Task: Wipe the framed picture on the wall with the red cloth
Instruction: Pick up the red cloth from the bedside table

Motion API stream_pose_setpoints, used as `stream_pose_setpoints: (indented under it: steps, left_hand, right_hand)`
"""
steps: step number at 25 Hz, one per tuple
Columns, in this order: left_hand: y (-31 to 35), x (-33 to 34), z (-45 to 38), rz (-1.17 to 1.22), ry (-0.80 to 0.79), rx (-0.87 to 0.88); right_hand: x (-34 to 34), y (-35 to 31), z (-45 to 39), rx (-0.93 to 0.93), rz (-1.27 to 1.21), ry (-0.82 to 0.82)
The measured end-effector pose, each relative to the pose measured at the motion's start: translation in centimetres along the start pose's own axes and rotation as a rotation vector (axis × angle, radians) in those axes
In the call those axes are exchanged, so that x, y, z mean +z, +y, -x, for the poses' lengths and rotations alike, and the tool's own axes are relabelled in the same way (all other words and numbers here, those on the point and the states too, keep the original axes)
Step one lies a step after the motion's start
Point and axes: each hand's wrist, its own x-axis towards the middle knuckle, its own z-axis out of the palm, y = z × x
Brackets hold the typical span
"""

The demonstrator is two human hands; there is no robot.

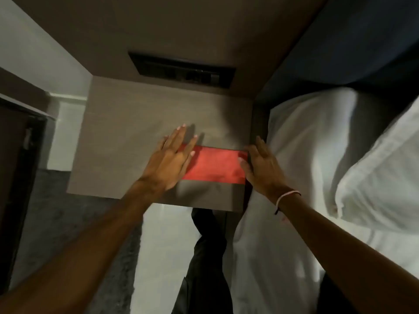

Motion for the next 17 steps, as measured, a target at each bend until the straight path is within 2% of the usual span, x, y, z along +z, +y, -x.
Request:
stream_pose_setpoints:
  steps: [4,8,11,14,17]
  left_hand:
    - [-1.1,2.6,-4.4,0.064,-0.155,-0.032]
    - [-1.0,3.7,-3.5,0.021,-0.128,-0.123]
    - [-1.2,4.0,-4.8,0.121,-0.105,-0.149]
    - [-1.4,4.0,-6.0,0.305,-0.251,-0.173]
    - [-1.7,3.6,-6.2,0.256,-0.409,-0.141]
  right_hand:
    - [2.7,-0.1,-4.1,0.006,-0.071,0.012]
    - [4.5,0.3,-5.4,0.032,-0.042,0.025]
    - [5.3,0.9,-5.9,0.026,0.011,-0.038]
    - [5.2,1.5,-5.9,-0.041,-0.026,-0.02]
    - [4.2,1.9,-5.2,-0.091,-0.231,-0.099]
